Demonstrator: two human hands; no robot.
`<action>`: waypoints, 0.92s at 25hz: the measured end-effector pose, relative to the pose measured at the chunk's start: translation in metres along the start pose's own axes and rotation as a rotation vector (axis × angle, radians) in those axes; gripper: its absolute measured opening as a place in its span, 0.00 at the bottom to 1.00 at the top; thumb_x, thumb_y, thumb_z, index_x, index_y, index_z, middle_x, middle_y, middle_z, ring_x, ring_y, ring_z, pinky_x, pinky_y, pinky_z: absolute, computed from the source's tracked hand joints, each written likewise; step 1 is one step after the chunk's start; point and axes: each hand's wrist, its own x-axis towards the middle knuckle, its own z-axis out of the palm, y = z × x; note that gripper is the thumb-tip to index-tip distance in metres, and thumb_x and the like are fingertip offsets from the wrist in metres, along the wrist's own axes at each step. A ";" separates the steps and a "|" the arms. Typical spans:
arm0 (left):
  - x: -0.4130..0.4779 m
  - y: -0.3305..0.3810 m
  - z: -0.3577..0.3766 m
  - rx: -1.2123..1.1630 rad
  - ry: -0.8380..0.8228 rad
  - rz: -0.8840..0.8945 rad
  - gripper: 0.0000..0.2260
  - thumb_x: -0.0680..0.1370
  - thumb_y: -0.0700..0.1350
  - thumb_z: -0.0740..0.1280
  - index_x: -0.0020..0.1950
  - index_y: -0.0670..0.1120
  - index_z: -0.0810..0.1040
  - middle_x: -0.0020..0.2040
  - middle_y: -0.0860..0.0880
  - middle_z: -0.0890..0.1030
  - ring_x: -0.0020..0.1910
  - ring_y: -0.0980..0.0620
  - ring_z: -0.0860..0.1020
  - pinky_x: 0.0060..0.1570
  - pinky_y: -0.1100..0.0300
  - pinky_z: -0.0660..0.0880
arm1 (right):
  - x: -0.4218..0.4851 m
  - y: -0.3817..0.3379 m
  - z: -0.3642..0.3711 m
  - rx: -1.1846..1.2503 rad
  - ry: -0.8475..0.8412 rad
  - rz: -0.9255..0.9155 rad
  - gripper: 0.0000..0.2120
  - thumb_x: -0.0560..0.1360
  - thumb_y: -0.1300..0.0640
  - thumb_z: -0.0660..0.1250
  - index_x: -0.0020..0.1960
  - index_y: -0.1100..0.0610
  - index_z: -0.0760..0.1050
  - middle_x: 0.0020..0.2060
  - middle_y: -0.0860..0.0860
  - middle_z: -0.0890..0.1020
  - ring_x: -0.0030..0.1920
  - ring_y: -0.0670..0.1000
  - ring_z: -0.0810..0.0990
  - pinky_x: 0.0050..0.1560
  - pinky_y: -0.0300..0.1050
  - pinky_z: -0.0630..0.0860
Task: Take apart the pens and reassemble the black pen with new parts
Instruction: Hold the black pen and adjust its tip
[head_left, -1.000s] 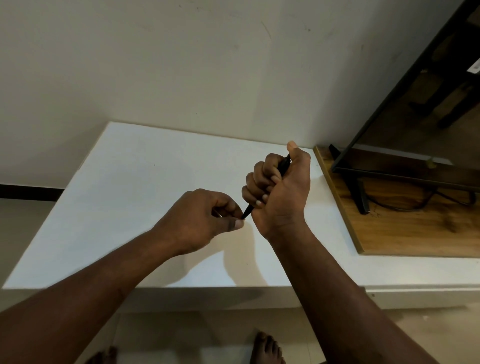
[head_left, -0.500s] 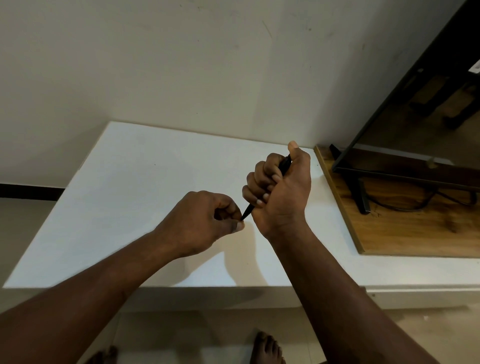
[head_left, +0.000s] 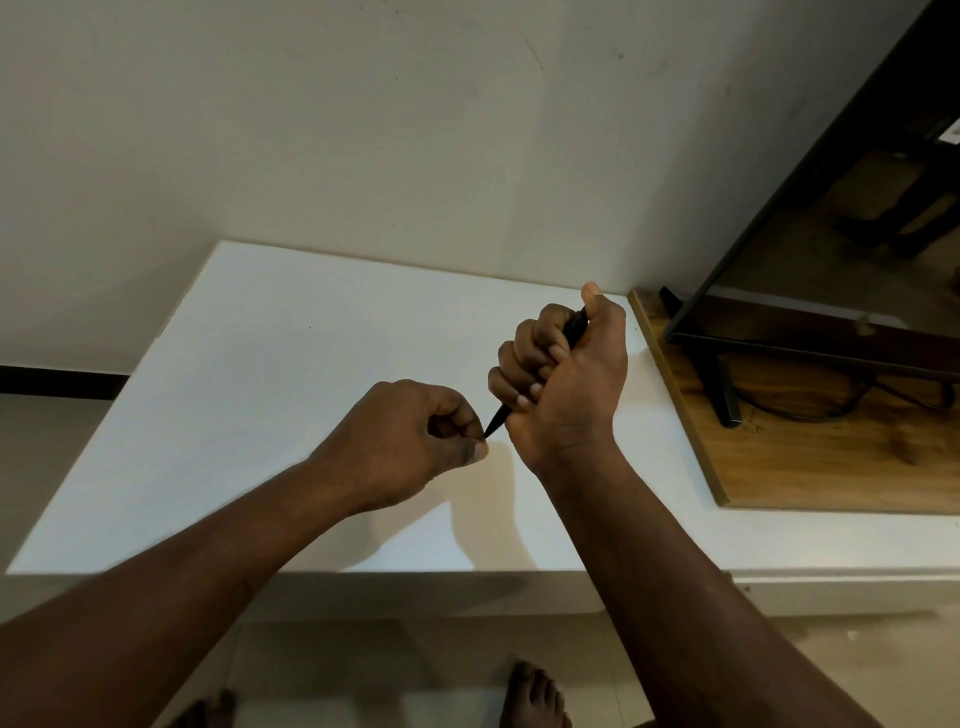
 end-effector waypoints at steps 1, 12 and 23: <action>0.000 0.000 0.000 -0.004 0.000 -0.003 0.04 0.74 0.57 0.76 0.42 0.59 0.84 0.41 0.62 0.85 0.41 0.61 0.83 0.39 0.60 0.80 | 0.000 0.000 0.000 0.005 0.000 -0.002 0.28 0.85 0.42 0.53 0.30 0.55 0.57 0.25 0.50 0.55 0.23 0.48 0.51 0.24 0.37 0.54; 0.000 0.001 -0.001 -0.013 0.000 -0.001 0.05 0.73 0.59 0.76 0.43 0.60 0.84 0.40 0.62 0.85 0.40 0.61 0.83 0.39 0.60 0.80 | -0.001 -0.001 0.000 0.027 0.006 -0.009 0.28 0.85 0.42 0.53 0.29 0.55 0.56 0.23 0.49 0.56 0.23 0.48 0.51 0.23 0.36 0.54; -0.001 0.002 0.000 -0.014 0.003 -0.006 0.05 0.74 0.59 0.75 0.43 0.60 0.84 0.40 0.61 0.86 0.40 0.60 0.83 0.41 0.58 0.81 | -0.001 0.000 0.000 0.032 0.025 -0.007 0.28 0.85 0.43 0.52 0.29 0.55 0.58 0.23 0.49 0.57 0.23 0.47 0.52 0.24 0.36 0.53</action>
